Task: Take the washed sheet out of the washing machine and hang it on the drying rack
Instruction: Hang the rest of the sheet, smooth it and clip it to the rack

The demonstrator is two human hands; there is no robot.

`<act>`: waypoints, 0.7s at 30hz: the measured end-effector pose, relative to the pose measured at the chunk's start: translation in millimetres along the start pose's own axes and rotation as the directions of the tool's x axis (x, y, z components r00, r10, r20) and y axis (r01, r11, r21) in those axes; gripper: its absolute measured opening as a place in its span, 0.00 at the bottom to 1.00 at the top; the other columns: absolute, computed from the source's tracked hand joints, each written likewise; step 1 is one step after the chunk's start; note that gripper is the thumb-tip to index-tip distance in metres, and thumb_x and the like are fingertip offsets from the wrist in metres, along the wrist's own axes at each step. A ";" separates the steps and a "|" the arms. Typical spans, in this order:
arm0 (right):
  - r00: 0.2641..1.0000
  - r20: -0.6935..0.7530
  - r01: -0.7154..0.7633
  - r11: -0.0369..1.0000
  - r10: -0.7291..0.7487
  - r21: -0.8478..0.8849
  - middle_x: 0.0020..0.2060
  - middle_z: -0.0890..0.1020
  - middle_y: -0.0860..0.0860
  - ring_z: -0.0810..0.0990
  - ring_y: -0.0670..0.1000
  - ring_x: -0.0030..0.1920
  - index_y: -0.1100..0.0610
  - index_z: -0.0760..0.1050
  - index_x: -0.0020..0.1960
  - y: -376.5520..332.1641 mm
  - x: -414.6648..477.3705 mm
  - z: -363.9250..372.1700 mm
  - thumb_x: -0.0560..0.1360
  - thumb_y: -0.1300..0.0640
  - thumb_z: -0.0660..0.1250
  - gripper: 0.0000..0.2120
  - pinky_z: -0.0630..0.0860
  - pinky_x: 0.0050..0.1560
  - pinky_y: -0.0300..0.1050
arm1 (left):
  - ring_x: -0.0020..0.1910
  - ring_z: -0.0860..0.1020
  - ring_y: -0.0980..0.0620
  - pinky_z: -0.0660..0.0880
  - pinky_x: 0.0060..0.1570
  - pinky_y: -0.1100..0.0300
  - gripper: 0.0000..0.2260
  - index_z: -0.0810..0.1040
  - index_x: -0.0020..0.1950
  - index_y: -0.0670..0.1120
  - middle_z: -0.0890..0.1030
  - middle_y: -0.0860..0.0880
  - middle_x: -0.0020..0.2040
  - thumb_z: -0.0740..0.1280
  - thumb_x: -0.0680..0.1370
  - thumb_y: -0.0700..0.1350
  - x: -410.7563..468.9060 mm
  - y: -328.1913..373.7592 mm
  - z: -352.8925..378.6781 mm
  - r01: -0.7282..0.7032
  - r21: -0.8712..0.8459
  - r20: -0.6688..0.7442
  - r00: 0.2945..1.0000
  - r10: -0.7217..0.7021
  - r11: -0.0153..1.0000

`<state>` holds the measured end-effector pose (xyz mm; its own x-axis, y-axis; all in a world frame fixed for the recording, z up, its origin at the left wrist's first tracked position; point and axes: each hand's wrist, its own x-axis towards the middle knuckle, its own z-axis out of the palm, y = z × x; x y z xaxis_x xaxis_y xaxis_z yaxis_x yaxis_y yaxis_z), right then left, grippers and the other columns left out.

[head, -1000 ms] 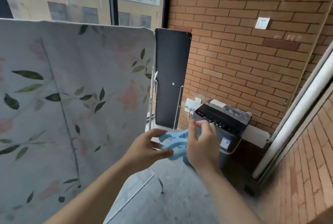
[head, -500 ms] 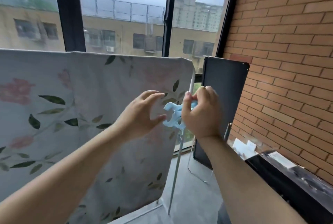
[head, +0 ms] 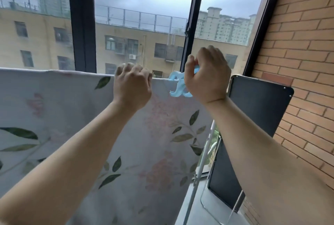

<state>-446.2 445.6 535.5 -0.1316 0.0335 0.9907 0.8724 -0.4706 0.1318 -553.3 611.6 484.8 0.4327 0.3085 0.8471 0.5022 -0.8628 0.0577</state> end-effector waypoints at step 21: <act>0.757 0.647 -0.029 0.985 -0.090 0.172 0.57 0.84 0.54 0.83 0.55 0.56 0.53 0.79 0.63 15.6 38.0 63.3 0.74 0.25 0.47 0.39 0.78 0.52 0.49 | 0.53 0.76 0.46 0.63 0.58 0.52 0.19 0.79 0.55 0.49 0.82 0.49 0.53 0.50 0.83 0.55 -12.3 1.1 12.3 0.062 0.114 -0.015 0.998 -0.060 0.992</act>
<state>-407.9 495.4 577.3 0.1263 0.6381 0.7595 0.9437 -0.3132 0.1062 -548.8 611.8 467.9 0.3901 0.3539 0.8500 0.6102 -0.7907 0.0492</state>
